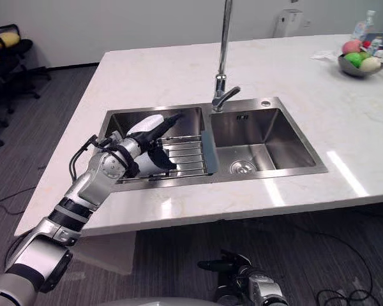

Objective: Walk over to the sink, pick up the cup, carry it to the dishwasher, place the cup inside the dishwasher, then close the dishwasher door

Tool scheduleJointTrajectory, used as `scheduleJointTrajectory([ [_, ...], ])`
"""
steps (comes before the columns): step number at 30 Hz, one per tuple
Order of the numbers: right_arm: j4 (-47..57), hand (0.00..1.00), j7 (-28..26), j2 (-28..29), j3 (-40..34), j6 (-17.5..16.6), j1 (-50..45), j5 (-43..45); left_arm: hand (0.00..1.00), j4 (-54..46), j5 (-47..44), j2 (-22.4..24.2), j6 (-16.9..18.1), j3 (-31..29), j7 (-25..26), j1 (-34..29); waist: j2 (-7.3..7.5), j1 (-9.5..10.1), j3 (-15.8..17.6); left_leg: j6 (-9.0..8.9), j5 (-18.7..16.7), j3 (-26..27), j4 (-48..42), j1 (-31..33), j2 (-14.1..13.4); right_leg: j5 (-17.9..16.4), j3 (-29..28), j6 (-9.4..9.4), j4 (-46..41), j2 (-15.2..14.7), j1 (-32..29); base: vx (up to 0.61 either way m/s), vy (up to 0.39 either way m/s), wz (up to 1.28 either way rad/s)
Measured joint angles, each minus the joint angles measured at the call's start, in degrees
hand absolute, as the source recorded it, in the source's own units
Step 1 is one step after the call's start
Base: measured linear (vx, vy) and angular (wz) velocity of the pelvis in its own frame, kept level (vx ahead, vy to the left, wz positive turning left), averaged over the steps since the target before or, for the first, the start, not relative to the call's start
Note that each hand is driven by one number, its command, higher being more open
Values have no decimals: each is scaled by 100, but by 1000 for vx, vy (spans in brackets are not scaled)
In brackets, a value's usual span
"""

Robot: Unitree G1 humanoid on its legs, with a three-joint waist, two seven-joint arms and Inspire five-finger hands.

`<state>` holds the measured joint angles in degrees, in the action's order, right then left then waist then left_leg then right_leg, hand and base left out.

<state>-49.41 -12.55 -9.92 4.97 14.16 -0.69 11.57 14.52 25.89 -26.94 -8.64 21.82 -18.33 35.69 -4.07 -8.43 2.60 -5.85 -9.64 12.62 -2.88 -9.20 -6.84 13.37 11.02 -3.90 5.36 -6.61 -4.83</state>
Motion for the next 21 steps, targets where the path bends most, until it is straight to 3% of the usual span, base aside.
scheduleJointTrajectory([
  [21,-110,100,-148,-68,3,147,217,2,100,1343,807,-173,12,-229,-41,15,-109,-36,196,-109,-78,104,-2,-74,-214,-83,-43,43,5,227,13,4,-14,-2],
])
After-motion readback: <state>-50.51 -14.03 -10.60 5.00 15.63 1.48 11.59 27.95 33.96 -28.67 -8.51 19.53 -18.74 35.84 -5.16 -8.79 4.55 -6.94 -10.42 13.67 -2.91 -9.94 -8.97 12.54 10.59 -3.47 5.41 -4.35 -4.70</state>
